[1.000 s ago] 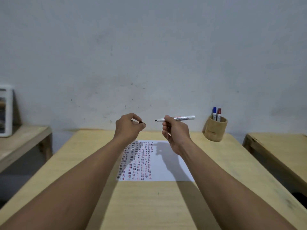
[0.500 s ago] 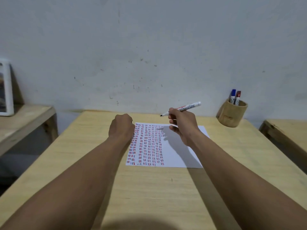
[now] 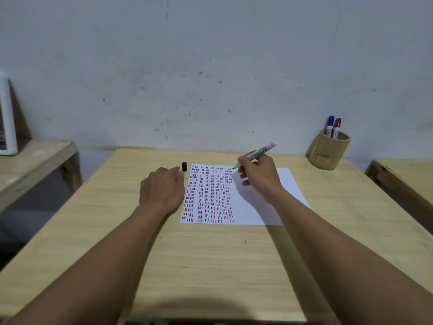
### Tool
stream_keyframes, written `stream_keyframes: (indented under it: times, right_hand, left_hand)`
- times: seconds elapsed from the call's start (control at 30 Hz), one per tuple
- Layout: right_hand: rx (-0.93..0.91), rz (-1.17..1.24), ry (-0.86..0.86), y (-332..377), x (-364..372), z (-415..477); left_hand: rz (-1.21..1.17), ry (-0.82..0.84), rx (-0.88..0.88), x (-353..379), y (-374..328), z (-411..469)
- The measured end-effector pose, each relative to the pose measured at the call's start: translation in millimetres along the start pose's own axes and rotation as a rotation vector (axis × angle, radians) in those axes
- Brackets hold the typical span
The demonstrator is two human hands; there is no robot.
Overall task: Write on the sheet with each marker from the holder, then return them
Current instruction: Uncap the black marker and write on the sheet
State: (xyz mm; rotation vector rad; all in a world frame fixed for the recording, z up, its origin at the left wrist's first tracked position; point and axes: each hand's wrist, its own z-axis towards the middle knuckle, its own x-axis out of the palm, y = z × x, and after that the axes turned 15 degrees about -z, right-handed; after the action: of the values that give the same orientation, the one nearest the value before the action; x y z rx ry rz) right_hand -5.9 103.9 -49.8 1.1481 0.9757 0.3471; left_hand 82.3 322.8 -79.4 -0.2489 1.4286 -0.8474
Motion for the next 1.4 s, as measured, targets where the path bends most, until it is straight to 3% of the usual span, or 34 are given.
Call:
stream_keyframes:
  times: [0.1,0.2,0.53,1.27,1.4]
  right_hand:
    - [0.005,-0.062,0.020,-10.2,5.3,-2.9]
    - [0.024,-0.137,-0.009,-18.7,11.3,-6.0]
    - [-0.016,-0.292,-0.050,-22.8,16.2,-9.7]
    - [-0.007,-0.275,-0.046,-21.8,16.4,-8.7]
    - [0.052,-0.150,-0.069,-19.5,12.6,-5.2]
  left_hand:
    - [0.115,0.150,-0.019,5.0,11.7,-1.0]
    - [0.144,0.188,-0.010,7.4,16.5,0.3]
    - [0.184,0.179,-0.001,8.7,17.4,-1.5]
    - [0.157,0.172,-0.006,8.3,17.5,-2.7]
    - [0.007,0.003,-0.015,6.6,12.4,1.3]
